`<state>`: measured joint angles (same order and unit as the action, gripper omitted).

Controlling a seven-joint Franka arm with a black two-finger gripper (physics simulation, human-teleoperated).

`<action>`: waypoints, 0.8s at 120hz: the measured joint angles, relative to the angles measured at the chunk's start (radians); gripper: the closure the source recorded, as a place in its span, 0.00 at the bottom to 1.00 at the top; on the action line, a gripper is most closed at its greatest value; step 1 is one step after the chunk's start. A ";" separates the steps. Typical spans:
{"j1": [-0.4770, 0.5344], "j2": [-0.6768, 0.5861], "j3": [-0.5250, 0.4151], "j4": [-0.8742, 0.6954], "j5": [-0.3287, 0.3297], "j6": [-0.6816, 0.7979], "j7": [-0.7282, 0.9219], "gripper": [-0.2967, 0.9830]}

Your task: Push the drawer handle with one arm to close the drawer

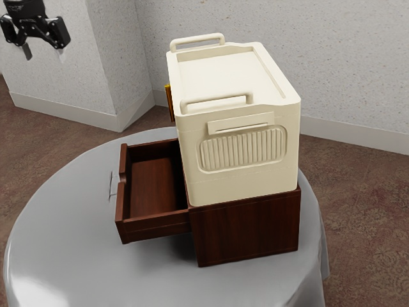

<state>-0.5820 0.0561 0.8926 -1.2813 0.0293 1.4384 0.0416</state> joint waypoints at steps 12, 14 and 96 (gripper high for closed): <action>0.027 -0.001 -0.001 0.001 -0.011 -0.002 0.003 0.25; 0.033 -0.002 -0.004 0.013 -0.010 -0.004 0.004 0.25; 0.590 -0.985 -0.522 -1.227 0.187 0.104 -0.014 0.25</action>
<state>0.0079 -0.9292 0.3702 -2.5086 0.2165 1.5425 0.0280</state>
